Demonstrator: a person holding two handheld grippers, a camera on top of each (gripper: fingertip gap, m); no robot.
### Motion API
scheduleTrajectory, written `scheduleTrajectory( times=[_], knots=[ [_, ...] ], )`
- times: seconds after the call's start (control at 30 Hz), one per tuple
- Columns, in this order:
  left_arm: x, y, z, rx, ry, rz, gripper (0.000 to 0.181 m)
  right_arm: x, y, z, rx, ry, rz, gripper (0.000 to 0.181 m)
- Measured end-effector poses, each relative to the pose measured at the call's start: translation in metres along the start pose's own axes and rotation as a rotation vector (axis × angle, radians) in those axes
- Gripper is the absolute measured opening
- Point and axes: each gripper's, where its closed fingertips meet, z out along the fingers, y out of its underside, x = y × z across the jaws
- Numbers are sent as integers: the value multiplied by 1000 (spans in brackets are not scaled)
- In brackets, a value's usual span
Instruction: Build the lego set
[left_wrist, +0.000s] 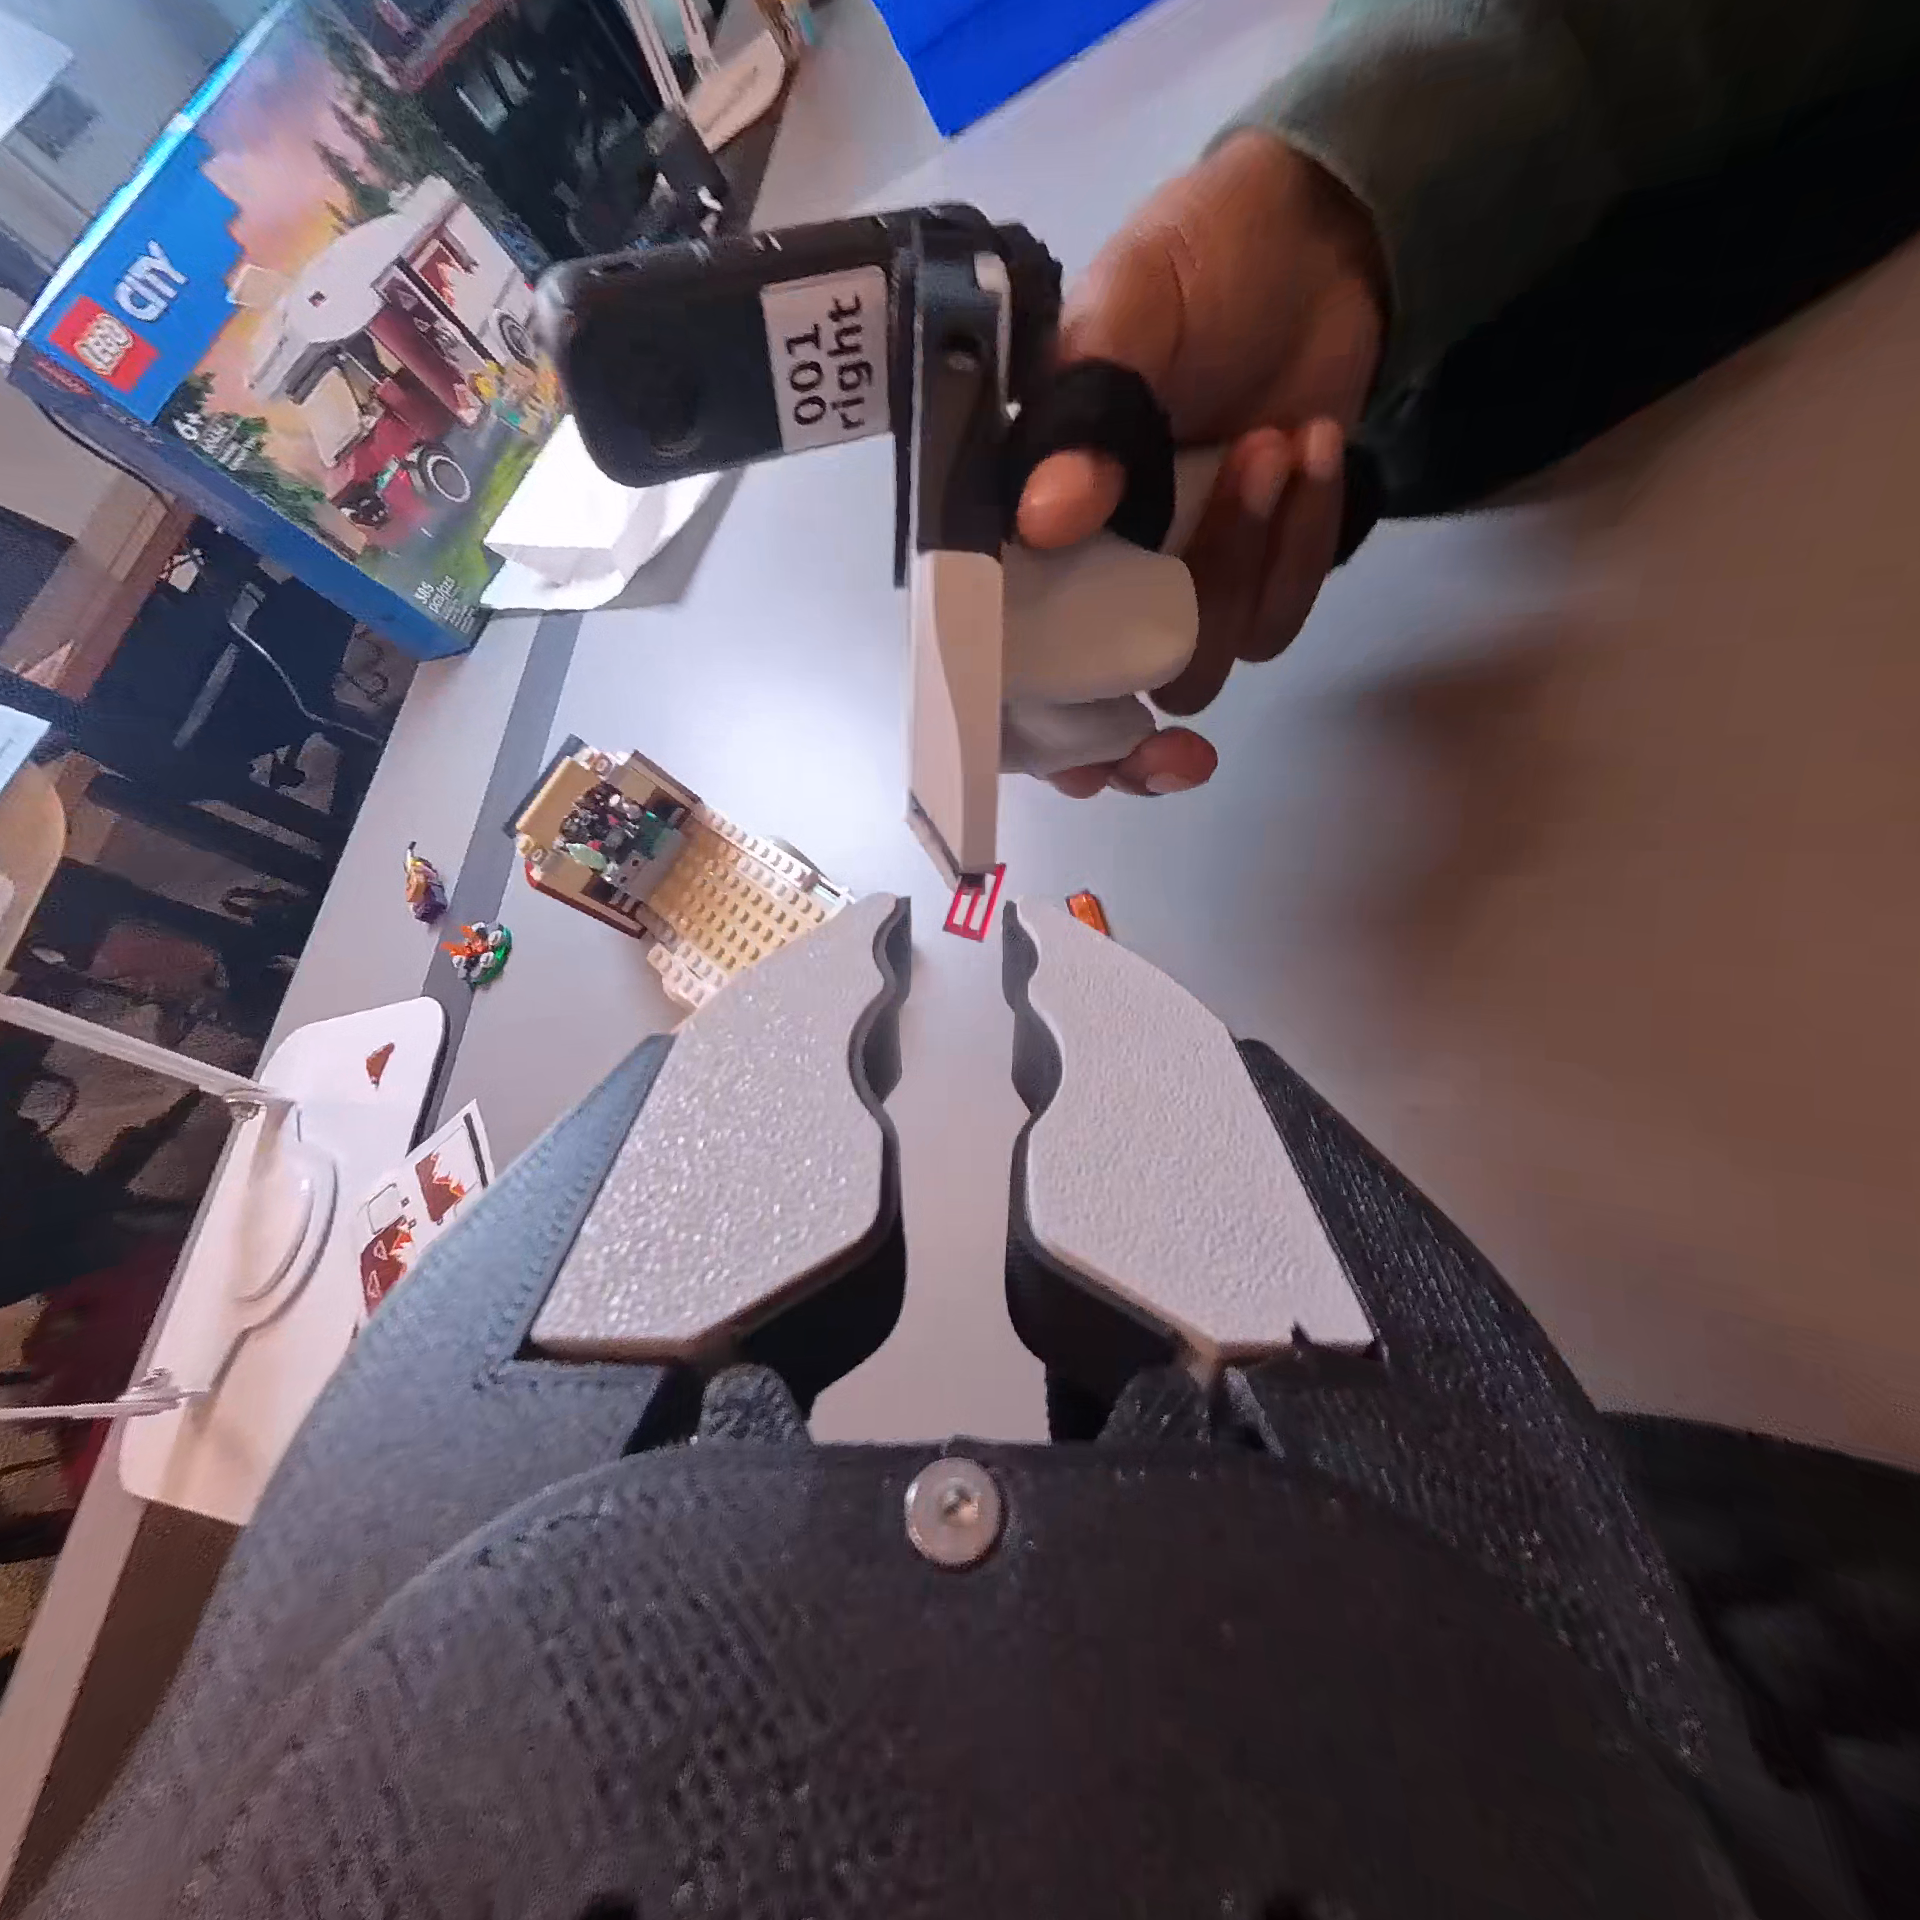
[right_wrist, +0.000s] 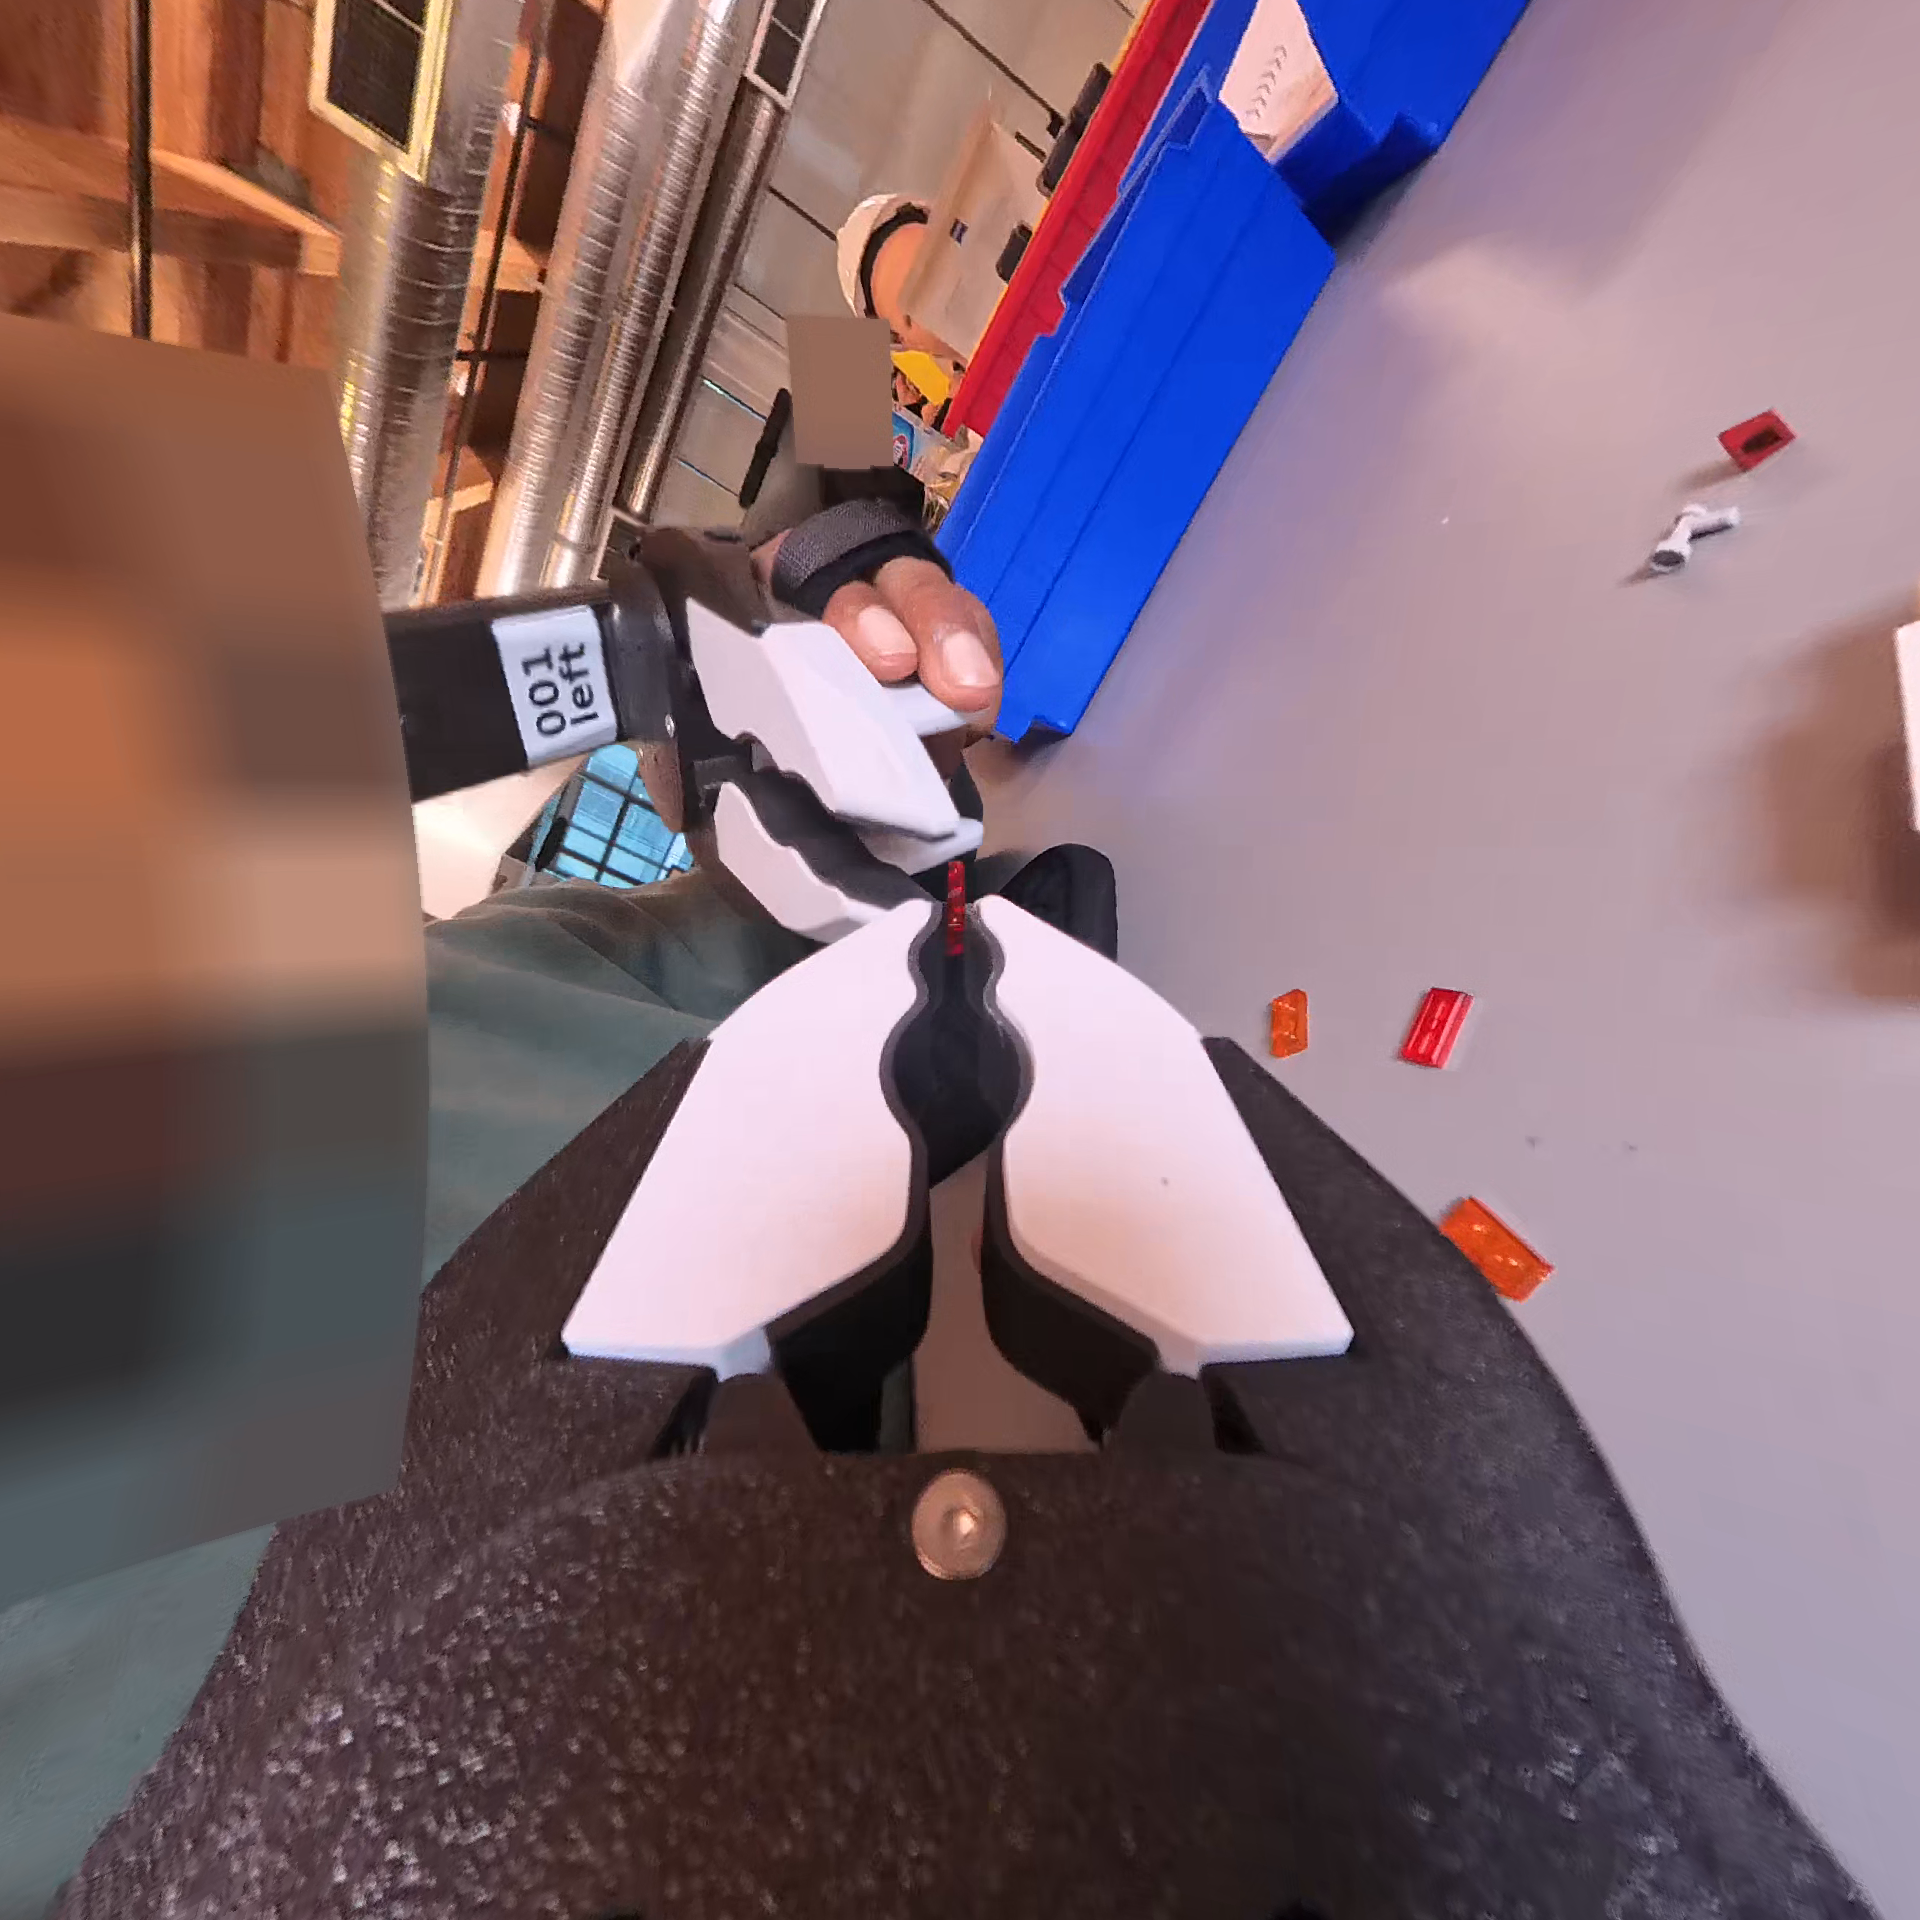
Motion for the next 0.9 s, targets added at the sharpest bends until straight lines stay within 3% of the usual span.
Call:
scheduleTrajectory(
  times=[0.27, 0.4, 0.63, 0.77, 0.9],
  knots=[
    [9, 12, 7, -106, -9, 121, 9, 6, 7, 4, -23, 32, 43, 3],
    [11, 19, 8, -95, 47, 72, 8, 12, 7, 5, -22, 61, 21, 3],
    [30, 69, 10, -123, 371, -196, 8, 29, 14, -4, -177, 304, -393, 15],
    [38, 79, 17, -145, 428, -243, 8, 40, 27, -4, -313, 445, -600, 18],
    [45, 82, 21, -166, 454, -231, 8, 42, 35, -1, -358, 452, -624, 18]
  ],
)
